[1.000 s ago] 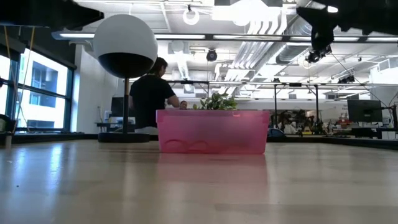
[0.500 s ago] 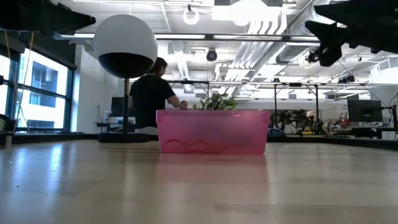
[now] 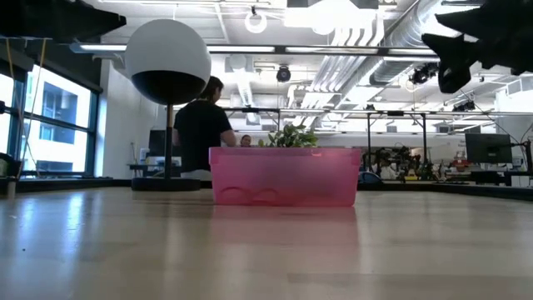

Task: Pick and place rubber bands into bin
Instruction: Return to Home Position

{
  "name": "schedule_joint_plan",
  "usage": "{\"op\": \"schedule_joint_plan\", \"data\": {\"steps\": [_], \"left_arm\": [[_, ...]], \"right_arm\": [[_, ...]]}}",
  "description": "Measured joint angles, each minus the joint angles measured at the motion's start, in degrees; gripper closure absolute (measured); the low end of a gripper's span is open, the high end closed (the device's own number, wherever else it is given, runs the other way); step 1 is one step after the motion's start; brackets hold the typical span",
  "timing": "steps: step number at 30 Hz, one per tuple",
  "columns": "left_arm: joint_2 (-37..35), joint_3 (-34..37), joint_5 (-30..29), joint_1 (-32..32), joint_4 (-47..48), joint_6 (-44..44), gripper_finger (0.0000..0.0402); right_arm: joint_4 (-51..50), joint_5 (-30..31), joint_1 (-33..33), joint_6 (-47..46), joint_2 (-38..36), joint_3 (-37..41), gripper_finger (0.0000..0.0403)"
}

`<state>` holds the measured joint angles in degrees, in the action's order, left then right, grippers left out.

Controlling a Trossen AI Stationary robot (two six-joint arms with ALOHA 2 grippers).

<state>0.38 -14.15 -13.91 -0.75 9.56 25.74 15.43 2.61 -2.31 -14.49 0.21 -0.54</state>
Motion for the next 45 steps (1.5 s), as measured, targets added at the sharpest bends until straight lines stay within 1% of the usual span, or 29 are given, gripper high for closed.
{"op": "schedule_joint_plan", "data": {"steps": [5, 8, 11, 16, 21, 32, 42, 43, 45], "left_arm": [[0.0, -0.05, 2.82, 0.0, 1.1, -0.12, 0.0291], [0.0, -0.05, 4.39, 0.0, 3.35, -1.19, 0.0291], [0.0, -0.05, 4.38, 0.0, 4.58, -2.0, 0.0291], [0.0, -0.07, 4.58, 0.0, 5.15, 0.99, 0.0291], [0.0, -0.07, 5.8, 0.0, 7.21, 0.98, 0.0291], [0.02, -0.07, 5.83, 0.0, 8.1, 0.98, 0.0291], [0.02, -0.09, 6.05, 0.0, 9.28, 0.89, 0.0291], [0.02, -0.05, 5.99, 0.0, 9.19, 0.9, 0.0291], [0.02, 0.84, 5.92, 0.0, 5.54, 1.02, 0.0291]], "right_arm": [[-3.18, 0.38, 0.02, -1.13, 0.06, 0.0, 0.025], [-5.78, 0.9, 0.0, -1.88, 0.06, 0.02, 0.0252], [-10.5, 2.45, 0.0, -3.32, 0.06, 0.02, 0.0253], [-12.55, 3.29, 0.01, -3.02, 0.06, 0.02, 0.0253], [-13.06, 3.17, 0.0, -2.08, 0.1, 0.04, 0.0252], [-13.41, 2.97, 0.15, -1.54, 2.36, 0.04, 0.0253], [-13.43, 3.27, 0.15, -1.79, 2.46, 0.05, 0.025], [-13.45, 3.57, 0.15, -2.23, 2.46, 0.01, 0.0249], [-13.29, 3.72, 0.15, -3.24, 2.46, -0.02, 0.0249]]}}
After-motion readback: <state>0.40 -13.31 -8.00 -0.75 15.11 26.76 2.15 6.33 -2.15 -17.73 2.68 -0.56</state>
